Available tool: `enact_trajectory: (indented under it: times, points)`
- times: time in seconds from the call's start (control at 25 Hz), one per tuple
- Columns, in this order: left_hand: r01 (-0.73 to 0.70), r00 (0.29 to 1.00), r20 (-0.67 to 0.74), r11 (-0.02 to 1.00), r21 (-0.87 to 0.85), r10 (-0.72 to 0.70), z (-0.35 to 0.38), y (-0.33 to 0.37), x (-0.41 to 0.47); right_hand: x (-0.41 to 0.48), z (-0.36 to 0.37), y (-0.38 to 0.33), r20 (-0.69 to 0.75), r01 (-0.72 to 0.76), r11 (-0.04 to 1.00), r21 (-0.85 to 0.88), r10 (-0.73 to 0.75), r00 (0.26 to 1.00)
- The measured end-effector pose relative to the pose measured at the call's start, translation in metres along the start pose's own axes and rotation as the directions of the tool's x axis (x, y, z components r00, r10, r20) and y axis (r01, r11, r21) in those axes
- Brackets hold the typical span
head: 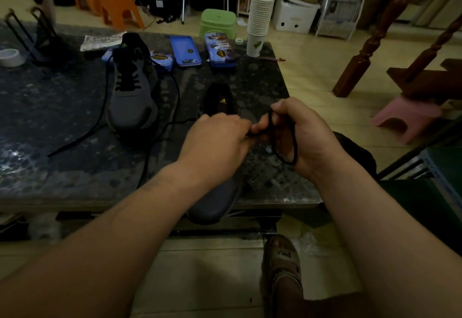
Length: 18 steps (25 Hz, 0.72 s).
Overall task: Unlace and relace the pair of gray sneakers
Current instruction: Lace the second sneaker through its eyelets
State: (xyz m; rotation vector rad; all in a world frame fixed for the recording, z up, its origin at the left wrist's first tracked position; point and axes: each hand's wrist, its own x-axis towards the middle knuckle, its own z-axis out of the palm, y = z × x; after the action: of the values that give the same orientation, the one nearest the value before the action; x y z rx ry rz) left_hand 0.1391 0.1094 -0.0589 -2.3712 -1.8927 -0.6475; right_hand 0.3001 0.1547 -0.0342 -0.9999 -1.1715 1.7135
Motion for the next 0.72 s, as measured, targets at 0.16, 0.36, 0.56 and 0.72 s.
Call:
enact_trajectory:
  times: [0.16,0.36,0.56,0.72]
  points:
    - [0.005,1.0,-0.02,0.986,-0.167,-0.009,0.006,0.018,-0.011,0.002,-0.008,-0.002,-0.154,-0.035,0.996,-0.078,0.023,0.988]
    - [-0.052,0.995,0.065,0.925,-0.375,0.082,0.01,0.035,-0.03,0.001,-0.029,0.007,-0.221,-0.071,0.752,-0.655,-0.1,0.97]
    - [-0.041,0.994,0.08,0.951,-0.306,0.069,0.006,0.033,-0.032,0.004,-0.019,0.006,-0.2,-0.125,0.242,-0.962,-0.318,0.927]
    - [0.14,0.99,0.069,0.954,-0.265,-0.126,0.003,0.024,-0.038,-0.003,-0.012,0.0,-0.089,-0.044,0.166,-0.985,-0.272,0.958]
